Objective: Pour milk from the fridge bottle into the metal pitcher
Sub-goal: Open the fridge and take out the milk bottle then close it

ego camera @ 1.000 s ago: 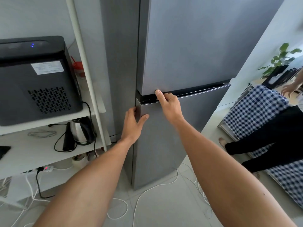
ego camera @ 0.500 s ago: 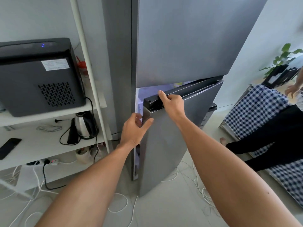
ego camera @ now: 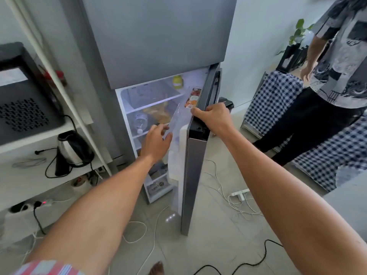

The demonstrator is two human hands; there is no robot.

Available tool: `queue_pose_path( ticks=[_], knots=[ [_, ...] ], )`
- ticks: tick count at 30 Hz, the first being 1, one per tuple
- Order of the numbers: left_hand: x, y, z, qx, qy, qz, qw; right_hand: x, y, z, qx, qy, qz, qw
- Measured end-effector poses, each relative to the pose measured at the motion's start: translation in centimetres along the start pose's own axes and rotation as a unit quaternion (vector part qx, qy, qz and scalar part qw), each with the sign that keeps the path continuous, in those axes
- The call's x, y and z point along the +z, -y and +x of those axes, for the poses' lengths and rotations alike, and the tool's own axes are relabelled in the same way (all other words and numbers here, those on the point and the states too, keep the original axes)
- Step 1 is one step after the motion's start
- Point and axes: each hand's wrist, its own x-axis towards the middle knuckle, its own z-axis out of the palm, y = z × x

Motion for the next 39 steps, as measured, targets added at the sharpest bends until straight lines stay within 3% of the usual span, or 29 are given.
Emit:
queue_pose_path(
  ticks=[6, 13, 20, 32, 39],
  knots=[
    [4.2, -3.8, -0.5, 0.095, 0.107, 0.065, 0.988, -7.3, -3.4, -1.2, 0.011, -0.023, -0.060, 0.998],
    [8.8, -8.6, -0.5, 0.136, 0.208, 0.089, 0.964, -13.1, -7.0, -3.1, 0.021, -0.056, -0.157, 0.986],
    [13.6, -12.6, 0.3, 0.165, 0.271, 0.095, 0.944, -16.1, -11.8, -3.7, 0.011, -0.155, -0.336, 0.929],
    [17.5, -16.1, 0.8, 0.222, 0.304, 0.116, 0.919, -20.4, -17.0, -1.5, 0.032, -0.175, -0.294, 0.939],
    [19.0, -14.0, -0.2, 0.238, 0.263, 0.048, 0.934, -20.1, -17.9, -1.1, 0.019, -0.227, -0.288, 0.930]
  ],
)
